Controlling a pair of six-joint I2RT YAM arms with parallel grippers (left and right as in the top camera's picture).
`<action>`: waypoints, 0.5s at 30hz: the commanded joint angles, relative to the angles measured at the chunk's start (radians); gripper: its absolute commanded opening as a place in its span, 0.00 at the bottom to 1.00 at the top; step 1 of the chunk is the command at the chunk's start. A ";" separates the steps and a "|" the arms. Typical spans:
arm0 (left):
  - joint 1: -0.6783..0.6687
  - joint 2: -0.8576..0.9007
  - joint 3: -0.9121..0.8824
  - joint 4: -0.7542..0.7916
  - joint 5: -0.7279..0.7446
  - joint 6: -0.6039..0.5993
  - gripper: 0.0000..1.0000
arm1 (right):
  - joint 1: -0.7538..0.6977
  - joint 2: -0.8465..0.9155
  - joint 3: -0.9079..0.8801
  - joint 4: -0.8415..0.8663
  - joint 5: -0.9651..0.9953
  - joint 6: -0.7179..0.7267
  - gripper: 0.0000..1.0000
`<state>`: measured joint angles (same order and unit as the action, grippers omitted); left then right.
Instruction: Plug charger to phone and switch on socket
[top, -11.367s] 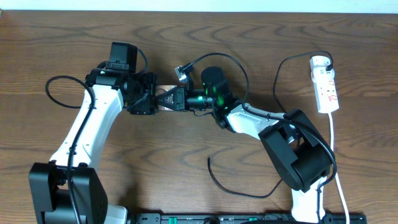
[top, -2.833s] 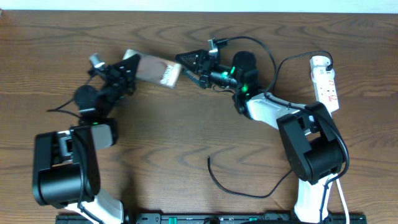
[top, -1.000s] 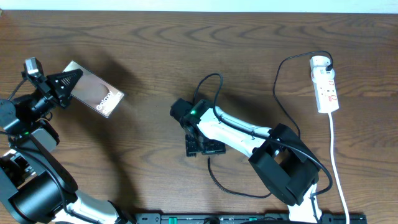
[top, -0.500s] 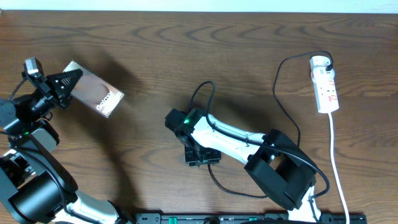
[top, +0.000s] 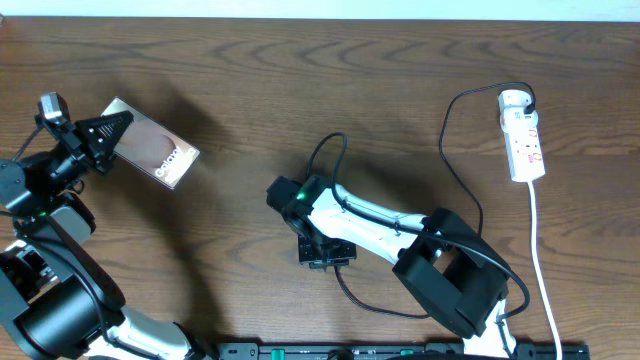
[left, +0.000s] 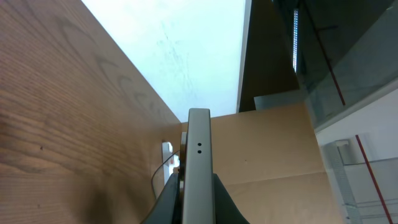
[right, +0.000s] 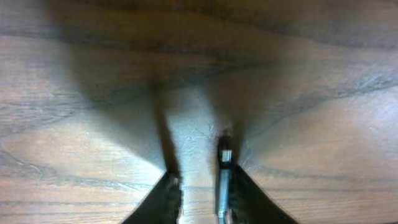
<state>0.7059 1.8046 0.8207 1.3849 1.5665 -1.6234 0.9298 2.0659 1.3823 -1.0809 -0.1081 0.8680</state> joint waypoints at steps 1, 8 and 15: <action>0.002 -0.016 0.016 0.008 0.005 -0.012 0.07 | 0.000 -0.001 -0.024 0.000 0.011 0.018 0.21; 0.002 -0.016 0.016 0.008 0.005 -0.012 0.07 | 0.000 -0.001 -0.024 0.000 0.011 0.018 0.12; 0.002 -0.016 0.016 0.008 0.005 -0.008 0.07 | 0.000 -0.001 -0.024 0.000 0.011 0.018 0.05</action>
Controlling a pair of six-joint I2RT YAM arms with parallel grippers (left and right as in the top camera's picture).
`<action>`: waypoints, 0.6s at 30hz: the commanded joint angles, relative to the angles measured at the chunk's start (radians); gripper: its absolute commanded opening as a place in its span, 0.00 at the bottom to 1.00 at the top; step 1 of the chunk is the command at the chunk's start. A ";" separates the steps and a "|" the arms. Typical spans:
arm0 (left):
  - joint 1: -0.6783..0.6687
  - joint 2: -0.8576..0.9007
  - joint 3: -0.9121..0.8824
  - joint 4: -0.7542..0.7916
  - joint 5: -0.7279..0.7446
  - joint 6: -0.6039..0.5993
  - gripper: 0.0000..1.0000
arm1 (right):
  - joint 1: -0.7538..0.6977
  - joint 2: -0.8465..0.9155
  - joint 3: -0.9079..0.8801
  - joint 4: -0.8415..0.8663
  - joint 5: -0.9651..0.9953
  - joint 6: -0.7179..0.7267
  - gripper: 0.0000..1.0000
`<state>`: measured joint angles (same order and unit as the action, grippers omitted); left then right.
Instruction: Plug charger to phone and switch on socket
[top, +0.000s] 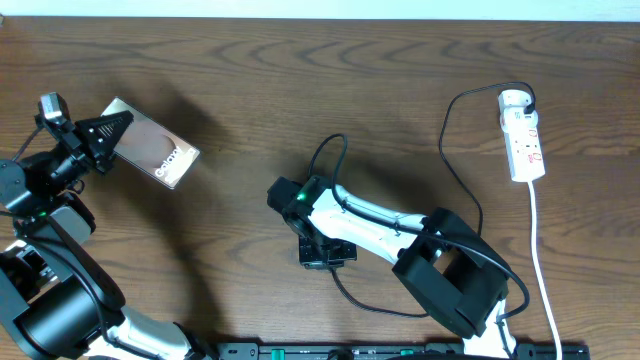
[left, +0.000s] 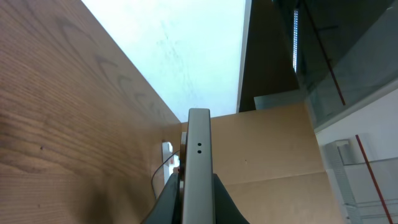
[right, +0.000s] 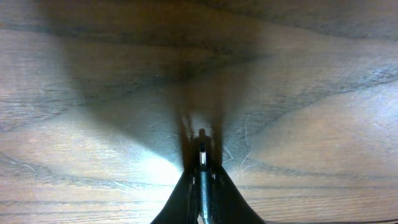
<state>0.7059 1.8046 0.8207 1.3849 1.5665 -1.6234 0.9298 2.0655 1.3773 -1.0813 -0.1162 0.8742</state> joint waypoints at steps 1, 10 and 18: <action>0.002 -0.016 0.016 0.008 0.005 -0.008 0.07 | 0.000 0.000 -0.019 0.000 0.019 0.012 0.04; 0.002 -0.016 0.016 0.008 0.005 -0.001 0.07 | -0.016 -0.001 -0.019 0.021 0.020 -0.001 0.01; 0.002 -0.016 0.016 0.008 0.005 -0.001 0.07 | -0.168 -0.001 0.049 0.175 -0.136 -0.240 0.01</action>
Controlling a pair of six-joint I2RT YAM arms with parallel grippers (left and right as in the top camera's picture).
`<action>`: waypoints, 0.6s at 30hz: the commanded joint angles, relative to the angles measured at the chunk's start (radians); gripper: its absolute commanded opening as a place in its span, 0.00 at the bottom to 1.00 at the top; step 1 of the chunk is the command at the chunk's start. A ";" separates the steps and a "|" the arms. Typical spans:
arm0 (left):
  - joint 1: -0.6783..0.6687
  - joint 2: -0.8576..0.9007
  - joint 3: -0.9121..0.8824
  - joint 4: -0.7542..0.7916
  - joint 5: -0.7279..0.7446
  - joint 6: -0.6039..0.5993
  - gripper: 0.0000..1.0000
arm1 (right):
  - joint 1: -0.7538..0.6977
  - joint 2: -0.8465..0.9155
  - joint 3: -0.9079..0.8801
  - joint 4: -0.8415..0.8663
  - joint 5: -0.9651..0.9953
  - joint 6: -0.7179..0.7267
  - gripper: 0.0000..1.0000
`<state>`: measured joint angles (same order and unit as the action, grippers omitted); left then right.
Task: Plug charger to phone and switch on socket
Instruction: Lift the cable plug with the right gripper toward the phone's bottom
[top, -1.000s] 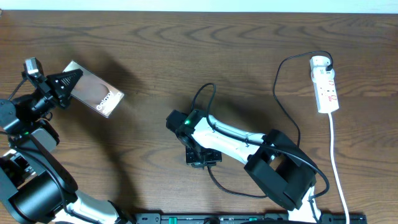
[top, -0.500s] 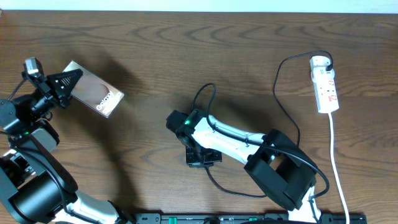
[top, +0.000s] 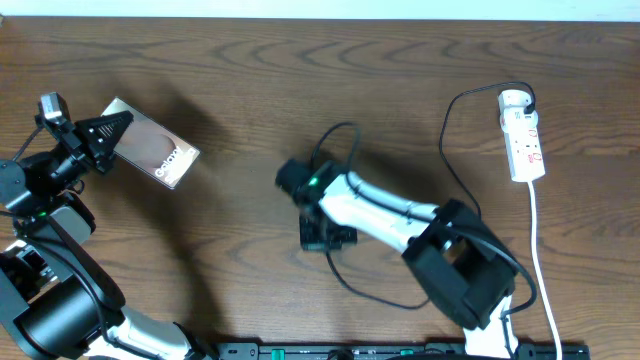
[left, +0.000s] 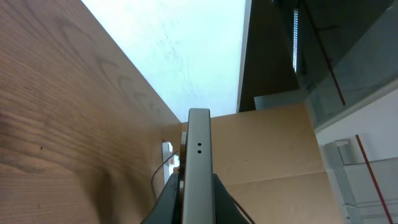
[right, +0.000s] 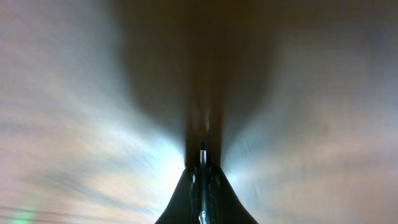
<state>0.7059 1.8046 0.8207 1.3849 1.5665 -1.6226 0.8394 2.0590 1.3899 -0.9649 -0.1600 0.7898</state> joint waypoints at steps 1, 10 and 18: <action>0.002 -0.016 0.016 0.008 0.005 -0.002 0.07 | -0.101 0.006 0.047 0.094 -0.159 -0.217 0.01; 0.000 -0.016 0.016 0.008 0.005 -0.002 0.07 | -0.301 0.006 0.070 0.299 -1.091 -0.857 0.01; -0.086 -0.016 0.016 0.008 0.005 -0.002 0.07 | -0.314 0.006 0.069 0.266 -1.266 -1.088 0.01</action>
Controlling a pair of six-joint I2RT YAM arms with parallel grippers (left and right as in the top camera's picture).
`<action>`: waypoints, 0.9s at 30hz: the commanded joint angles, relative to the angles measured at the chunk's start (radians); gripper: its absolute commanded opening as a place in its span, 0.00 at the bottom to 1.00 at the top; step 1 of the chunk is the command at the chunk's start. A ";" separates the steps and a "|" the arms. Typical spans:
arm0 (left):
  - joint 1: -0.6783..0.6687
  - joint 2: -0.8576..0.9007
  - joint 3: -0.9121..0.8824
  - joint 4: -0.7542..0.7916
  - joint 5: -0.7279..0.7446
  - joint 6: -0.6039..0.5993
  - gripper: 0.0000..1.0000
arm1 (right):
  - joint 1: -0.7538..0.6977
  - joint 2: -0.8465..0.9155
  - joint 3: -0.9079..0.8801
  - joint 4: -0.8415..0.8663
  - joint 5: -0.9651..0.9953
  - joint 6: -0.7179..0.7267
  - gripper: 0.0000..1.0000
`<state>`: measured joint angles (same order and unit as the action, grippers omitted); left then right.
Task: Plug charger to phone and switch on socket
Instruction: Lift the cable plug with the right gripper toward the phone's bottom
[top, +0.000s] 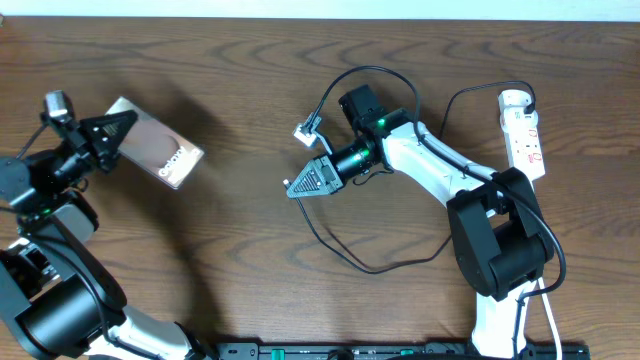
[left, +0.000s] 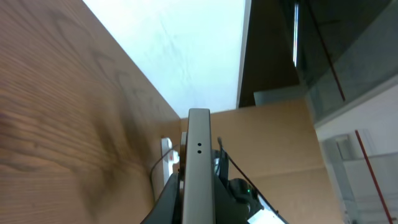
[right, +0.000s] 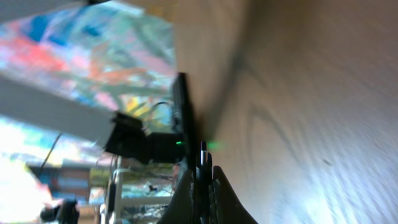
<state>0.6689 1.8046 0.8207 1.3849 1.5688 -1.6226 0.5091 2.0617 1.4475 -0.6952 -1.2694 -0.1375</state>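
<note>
My left gripper (top: 112, 133) is shut on the phone (top: 162, 156), which it holds off the table at the far left. In the left wrist view the phone (left: 198, 155) stands edge-on between the fingers (left: 171, 190). At mid-table my right gripper (top: 293, 185) points left at the phone, shut on the charger plug (right: 202, 157) of the black cable (top: 345, 262). From the right wrist the phone (right: 182, 115) shows edge-on ahead of the plug, apart from it. The white socket strip (top: 524, 140) lies at the far right; its switch state cannot be told.
The black cable loops over the table from the right gripper back to the plug (top: 516, 98) at the strip's top end. A small white tag (top: 307, 131) hangs on the cable. The strip's white lead (top: 540, 260) runs down the right edge.
My right gripper was low over the table's centre, pointing down. Now it is higher and further back, turned level with the plug aimed left at the phone. The cable loop has shifted with it.
My right gripper stood open on the table with the plug beside one finger, while the left held the phone up. Then the right was shut on the plug. It then rose from the table and now points the plug at the phone.
</note>
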 joint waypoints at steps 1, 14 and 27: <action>-0.066 -0.016 0.016 0.008 0.002 -0.002 0.07 | 0.025 0.003 0.012 -0.004 -0.164 -0.177 0.01; -0.282 -0.016 0.016 0.009 0.003 0.040 0.07 | 0.090 0.003 0.012 -0.001 -0.151 -0.193 0.01; -0.354 -0.016 0.016 0.009 0.003 0.112 0.07 | 0.087 0.003 0.012 0.024 -0.187 -0.192 0.01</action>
<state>0.3161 1.8046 0.8207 1.3853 1.5696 -1.5391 0.5999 2.0617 1.4475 -0.6815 -1.4063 -0.3038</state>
